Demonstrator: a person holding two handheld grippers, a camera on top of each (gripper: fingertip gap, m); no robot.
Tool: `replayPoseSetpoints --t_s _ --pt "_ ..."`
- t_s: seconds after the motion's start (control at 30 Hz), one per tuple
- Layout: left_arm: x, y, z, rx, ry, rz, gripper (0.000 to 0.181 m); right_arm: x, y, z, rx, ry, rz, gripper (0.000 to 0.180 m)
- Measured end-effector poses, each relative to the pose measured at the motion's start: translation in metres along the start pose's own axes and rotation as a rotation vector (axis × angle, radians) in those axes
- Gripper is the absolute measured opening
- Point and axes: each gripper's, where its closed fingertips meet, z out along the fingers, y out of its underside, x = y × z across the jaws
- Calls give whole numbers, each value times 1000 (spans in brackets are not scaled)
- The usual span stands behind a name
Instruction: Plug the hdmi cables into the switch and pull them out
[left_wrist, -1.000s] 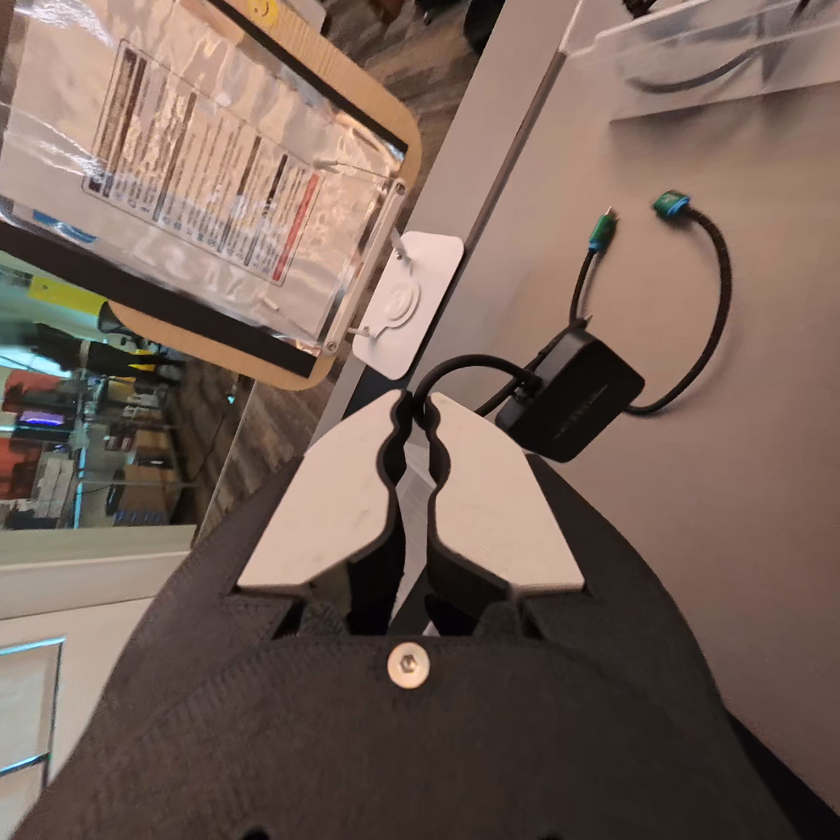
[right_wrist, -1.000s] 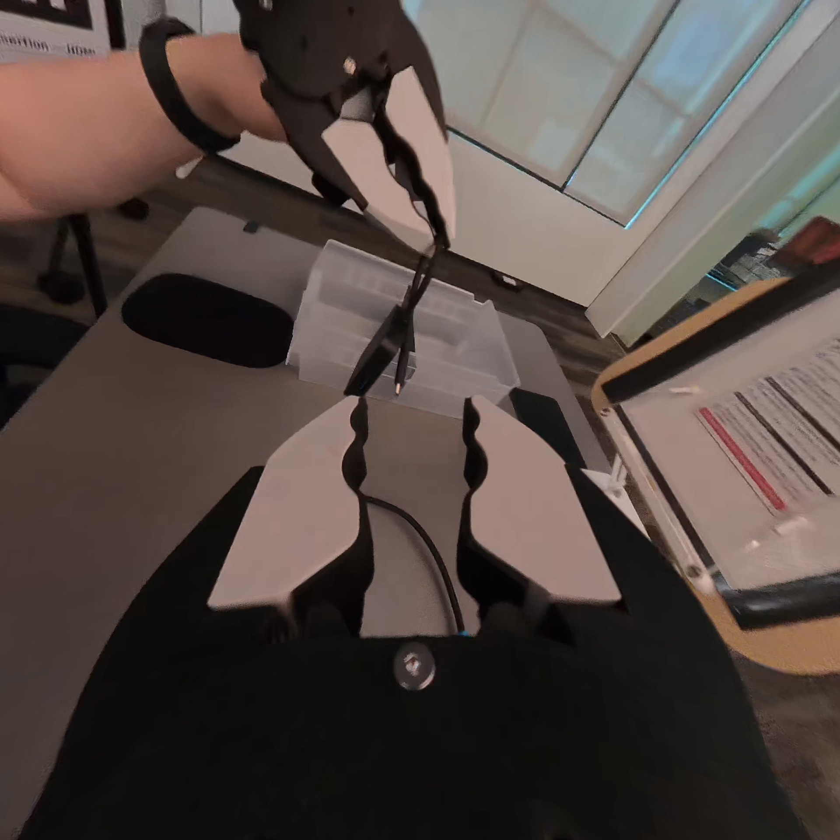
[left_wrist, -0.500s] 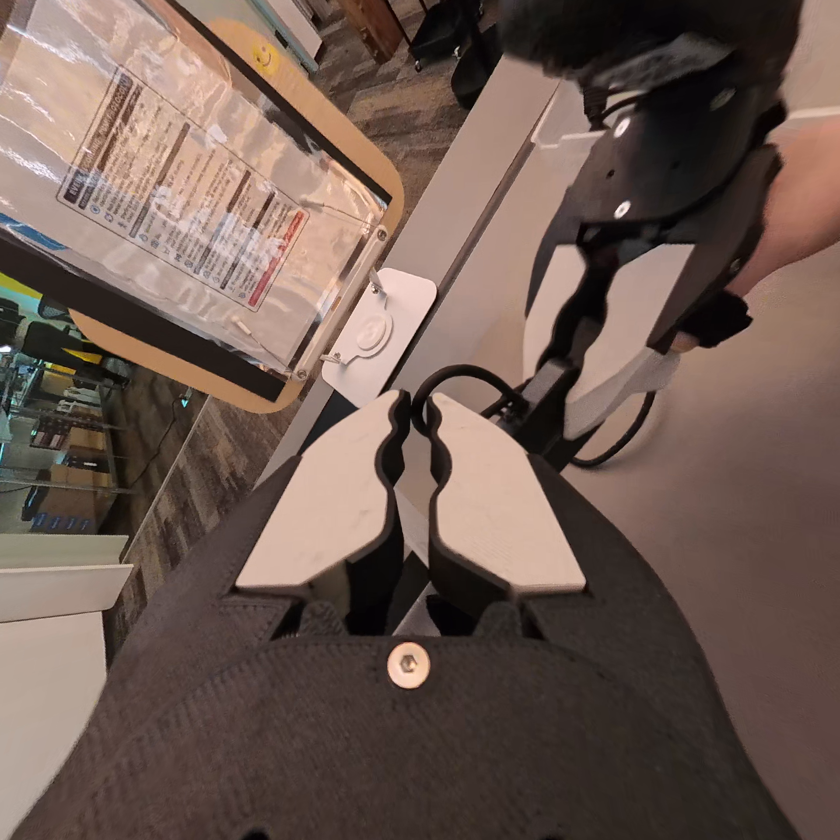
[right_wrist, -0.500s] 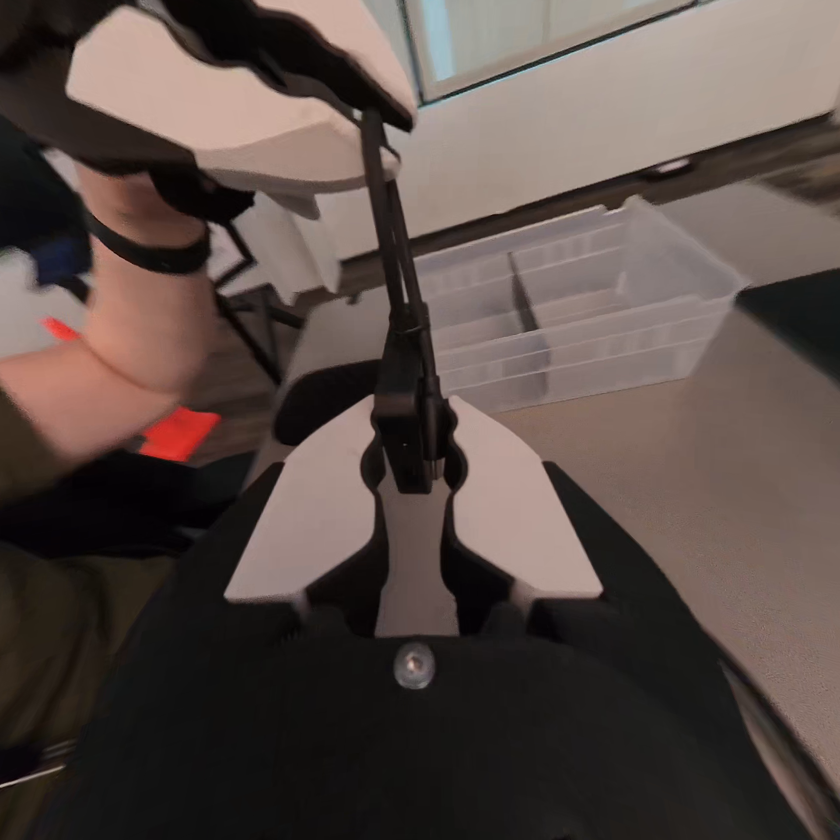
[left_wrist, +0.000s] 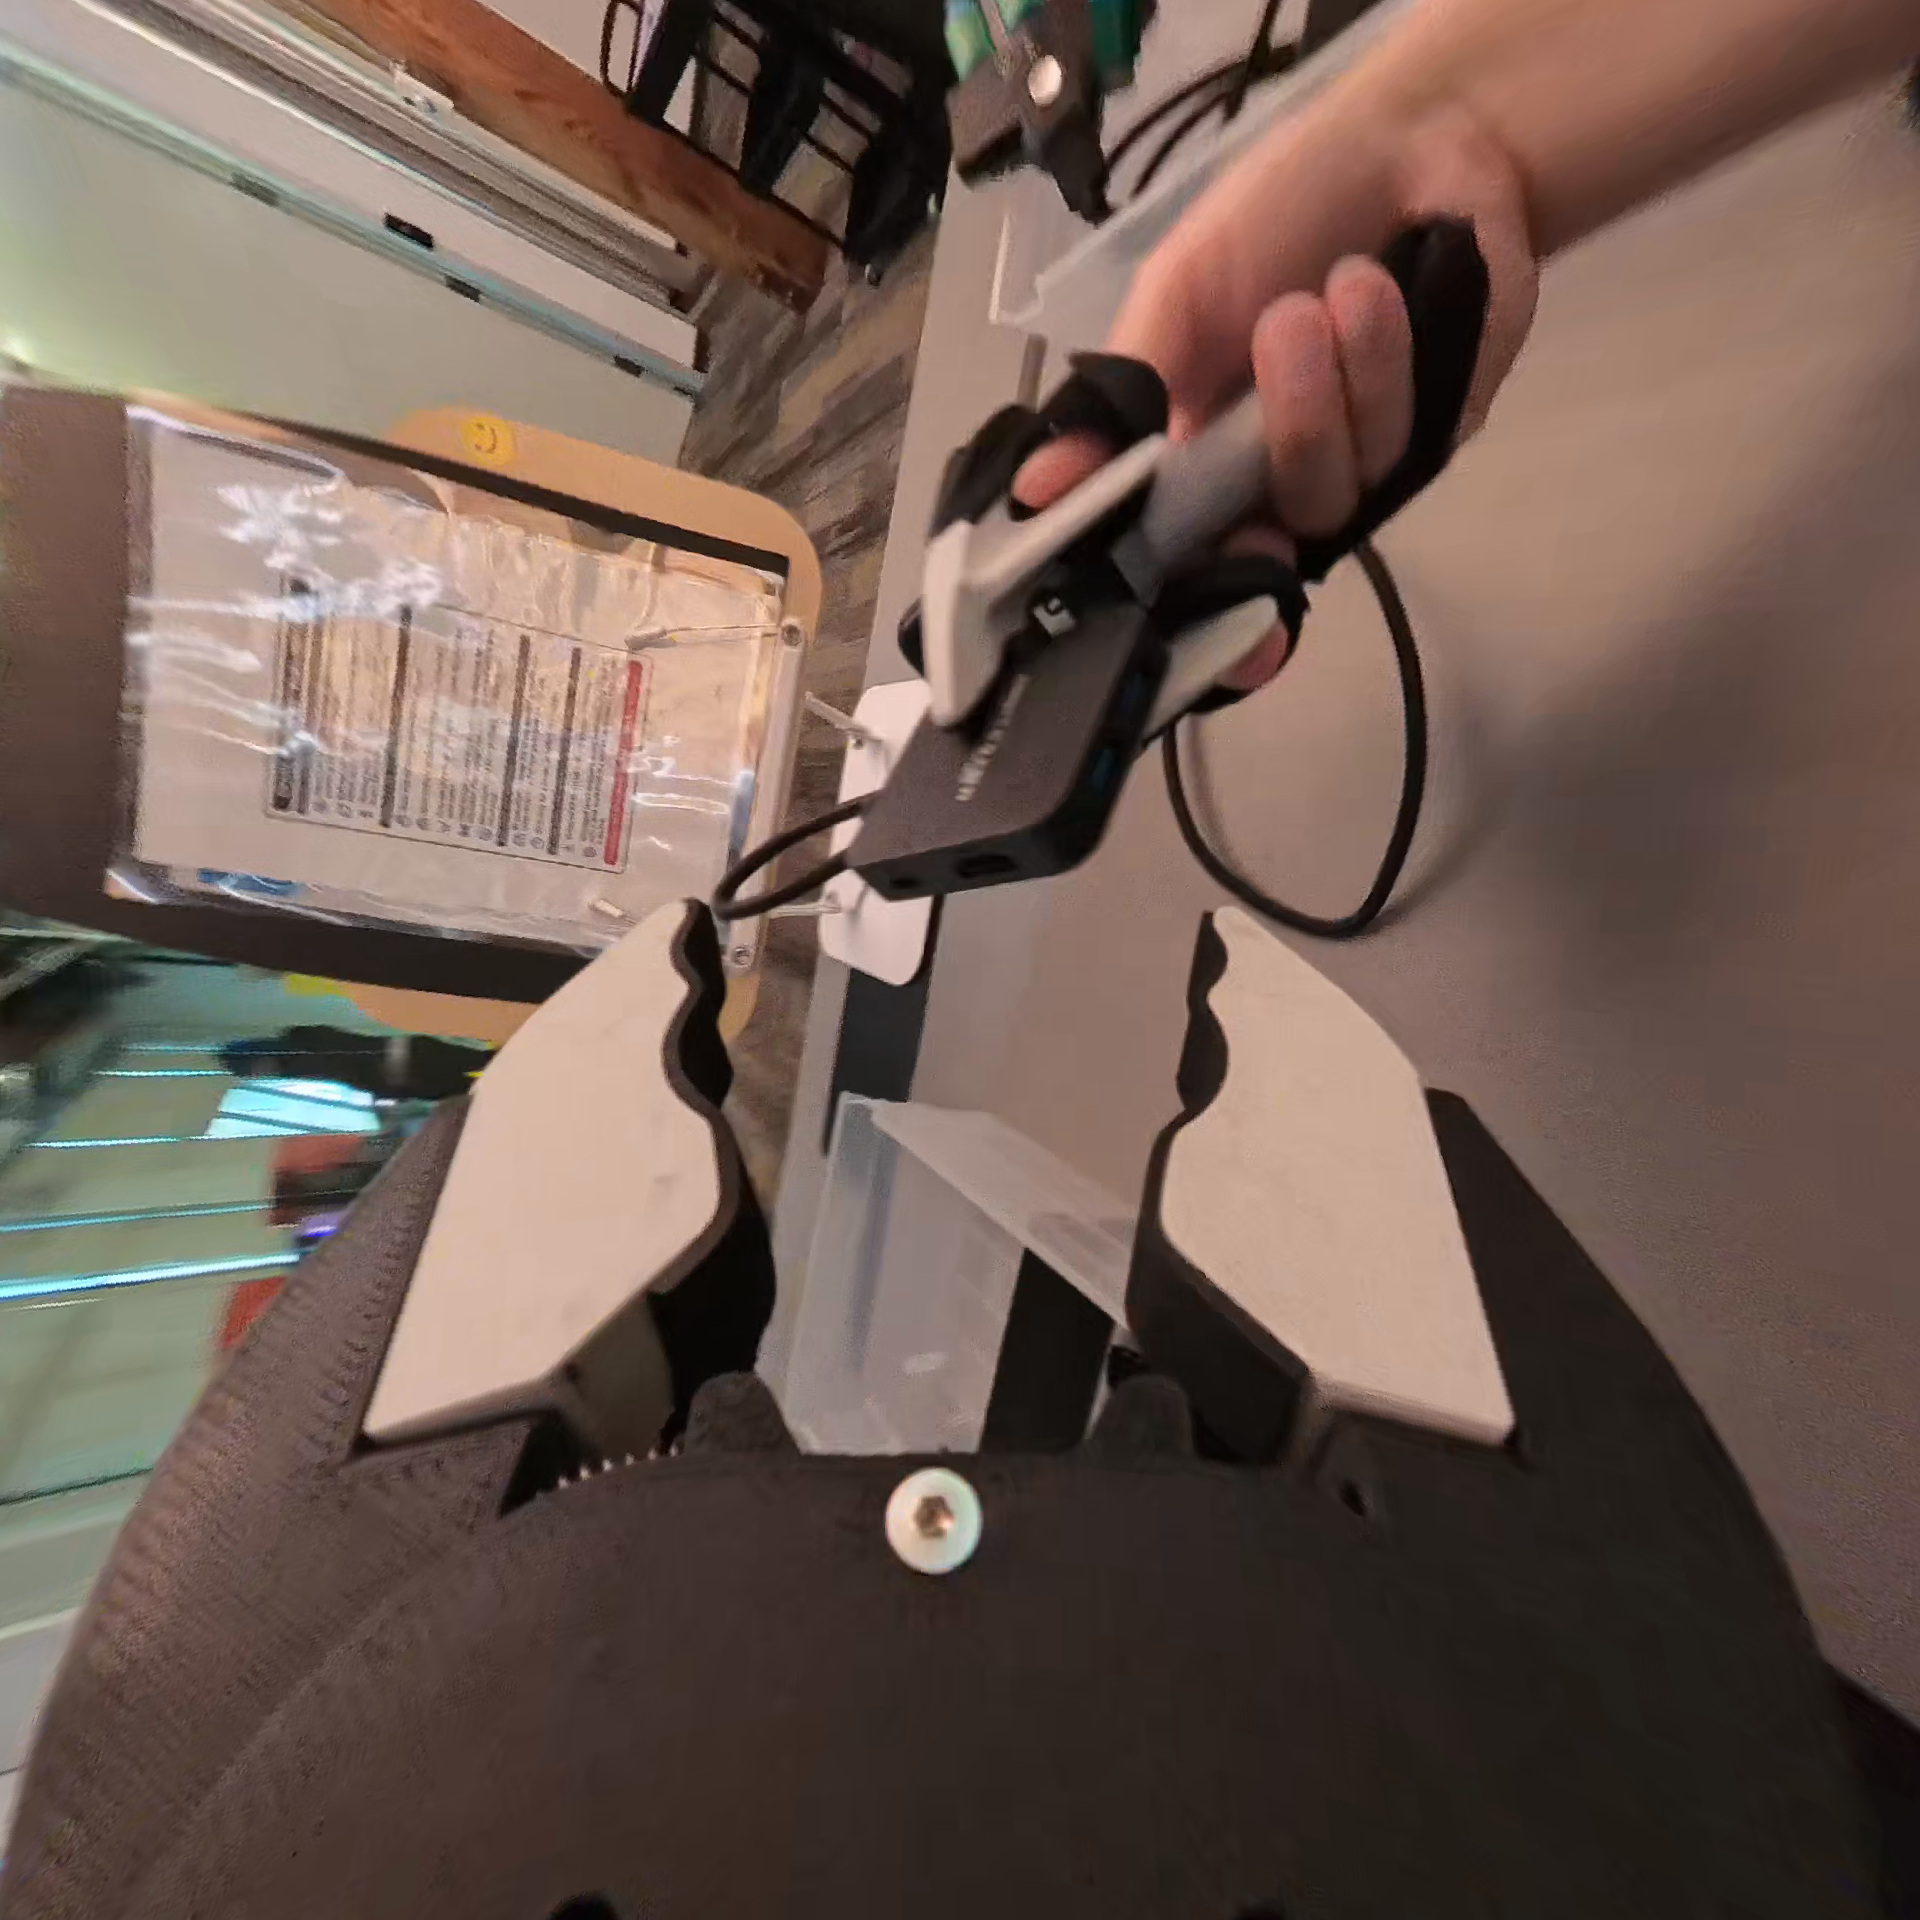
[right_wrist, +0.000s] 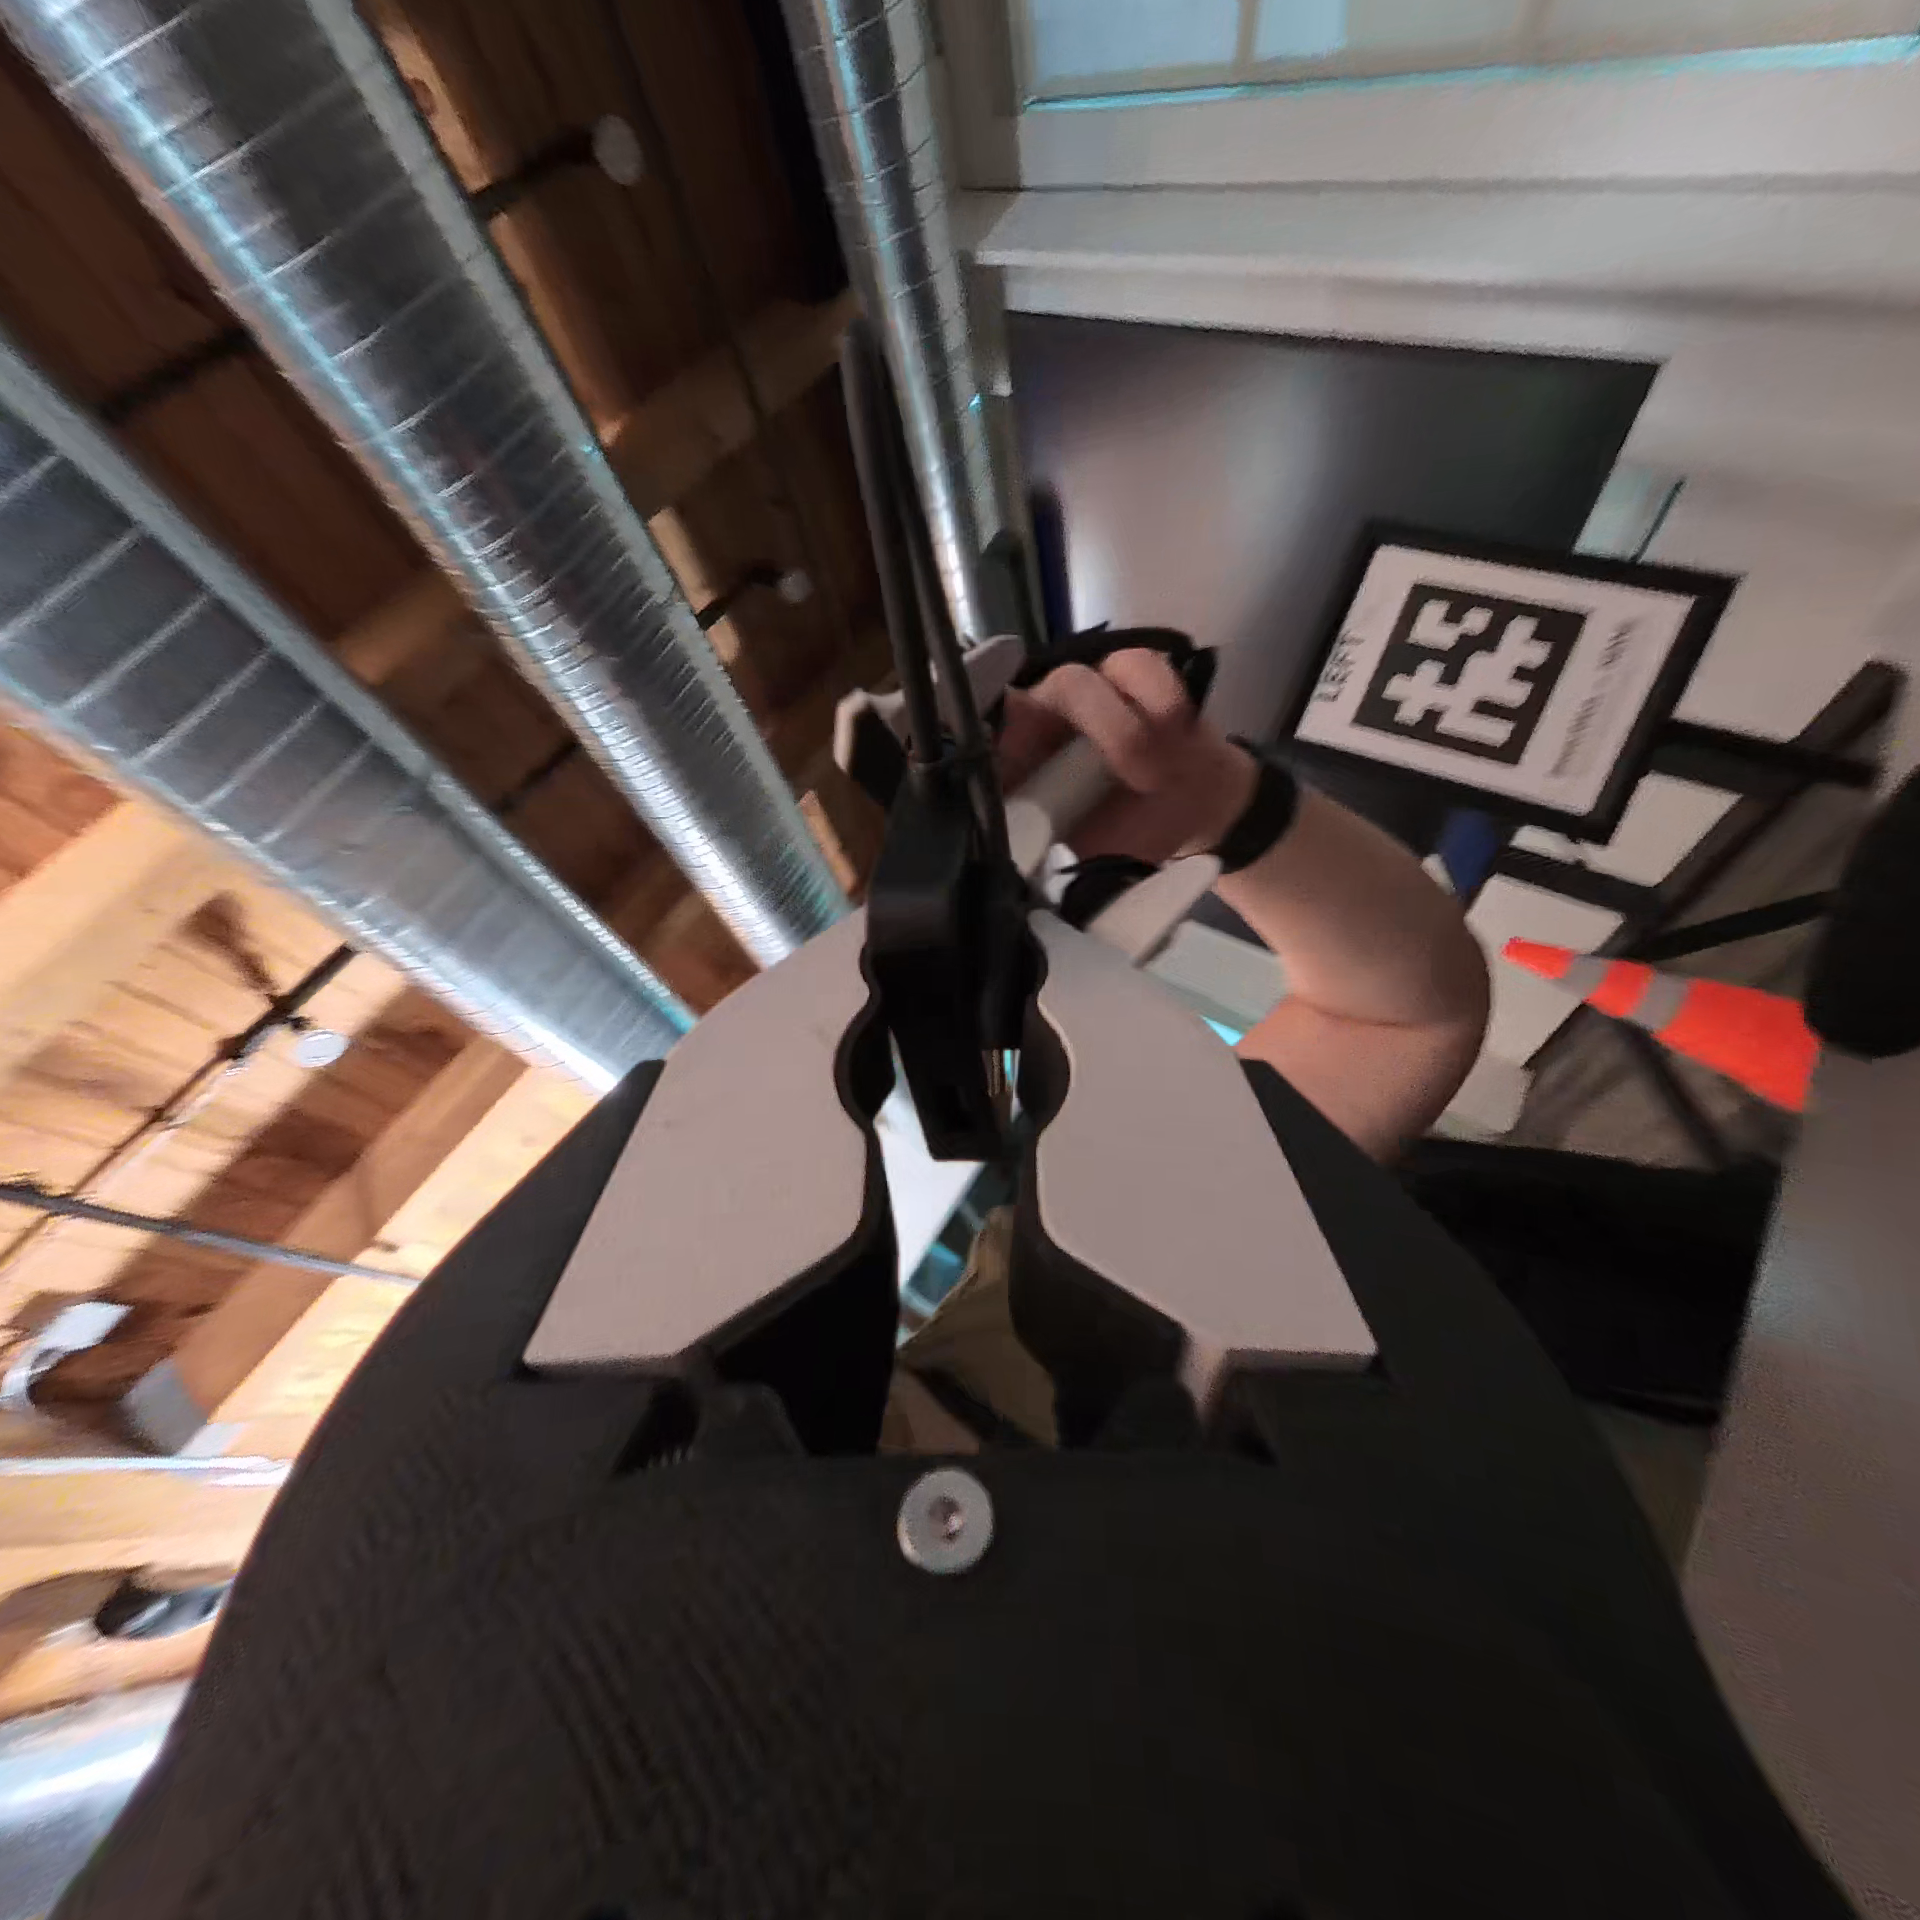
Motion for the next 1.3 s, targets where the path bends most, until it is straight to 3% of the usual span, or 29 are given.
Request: replayPoseSetpoints --t_s 0.2,0.27,0.33,0.5,0.6,0.67,0.8,0.87,0.93,1.0,1.07,1.17,1.3 --pt "17 -6 18 17 -57 188 49 6 23 9 -139 -15 69 19" --pt "20 -4 25 -1 -56 253 44 11 36 11 -212 9 77 19" --pt "25 -10 26 32 -59 307 23 18 43 11 -262 53 67 21" --pt "29 5 30 -68 -29 315 18 37 13 -5 -133 286 -101 35" --pt "22 22 29 -146 -39 272 18 39 -23 -29 1 570 -446 42" --pt "17 36 29 -218 -46 247 18 18 -36 -30 7 727 -904 46" --pt "11 57 31 -333 -32 167 18 -17 12 13 -237 791 -1886 54" --pt "12 58 35 -358 -5 110 18 -10 30 26 -381 856 -2216 43" --pt "12 55 39 -372 11 75 18 12 30 27 -554 1005 -2253 38" --pt "13 46 43 -354 24 55 18 21 12 18 -607 1230 -2291 33" --pt "19 37 45 -328 66 30 17 21 2 9 -672 1391 -2375 15" --pt "21 30 45 -263 81 24 20 17 6 6 -718 1382 -2311 15" --pt "17 15 34 -102 127 -89 45 -4 29 15 -654 1089 -2324 15"
